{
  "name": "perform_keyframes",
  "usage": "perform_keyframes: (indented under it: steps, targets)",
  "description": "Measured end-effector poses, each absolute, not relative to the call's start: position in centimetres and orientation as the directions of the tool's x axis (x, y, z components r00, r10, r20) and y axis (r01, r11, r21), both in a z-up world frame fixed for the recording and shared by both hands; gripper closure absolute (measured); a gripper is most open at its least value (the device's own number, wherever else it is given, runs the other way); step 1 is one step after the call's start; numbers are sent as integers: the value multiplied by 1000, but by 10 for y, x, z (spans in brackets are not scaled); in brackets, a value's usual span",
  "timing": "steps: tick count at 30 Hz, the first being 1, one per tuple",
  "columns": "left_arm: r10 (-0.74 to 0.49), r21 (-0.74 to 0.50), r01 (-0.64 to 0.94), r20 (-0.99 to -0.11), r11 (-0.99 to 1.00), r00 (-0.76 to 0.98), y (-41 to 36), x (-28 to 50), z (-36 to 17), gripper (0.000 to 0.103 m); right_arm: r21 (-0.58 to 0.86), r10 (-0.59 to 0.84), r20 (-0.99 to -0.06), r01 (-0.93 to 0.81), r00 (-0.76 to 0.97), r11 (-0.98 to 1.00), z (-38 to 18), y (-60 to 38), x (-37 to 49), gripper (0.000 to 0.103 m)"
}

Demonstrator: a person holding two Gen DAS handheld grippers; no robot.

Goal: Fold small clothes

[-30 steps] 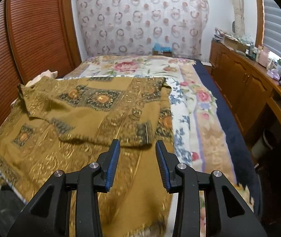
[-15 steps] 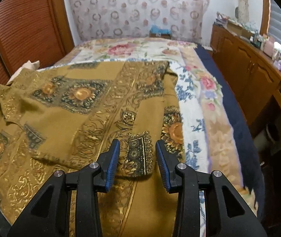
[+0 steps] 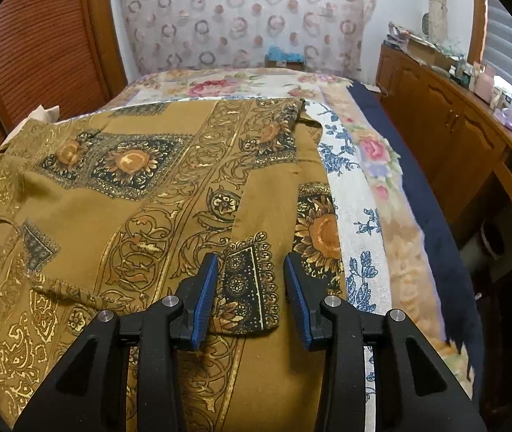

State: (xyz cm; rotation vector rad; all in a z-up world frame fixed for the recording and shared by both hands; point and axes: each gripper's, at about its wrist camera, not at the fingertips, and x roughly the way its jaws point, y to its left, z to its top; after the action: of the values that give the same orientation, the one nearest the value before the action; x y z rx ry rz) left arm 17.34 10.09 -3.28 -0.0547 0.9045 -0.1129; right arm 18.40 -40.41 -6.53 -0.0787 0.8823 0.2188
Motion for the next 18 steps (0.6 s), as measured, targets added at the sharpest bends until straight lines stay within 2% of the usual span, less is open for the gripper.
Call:
perform_keyframes:
  steps: [13, 15, 17, 18]
  targets:
    - [-133, -112, 71, -813, 991, 567, 100, 139, -72, 75, 15, 157, -773, -231, 614, 973, -65, -404, 183, 66]
    - [-137, -120, 66, -809, 991, 571, 99, 137, -73, 75, 14, 162, -774, -240, 612, 971, -65, -403, 183, 73]
    - [-150, -128, 79, -799, 989, 583, 96, 135, -74, 75, 17, 174, -772, -254, 611, 967, -64, -401, 182, 88]
    - [-153, -127, 86, -794, 988, 588, 95, 134, -74, 75, 20, 184, -770, -265, 611, 964, -63, -401, 182, 91]
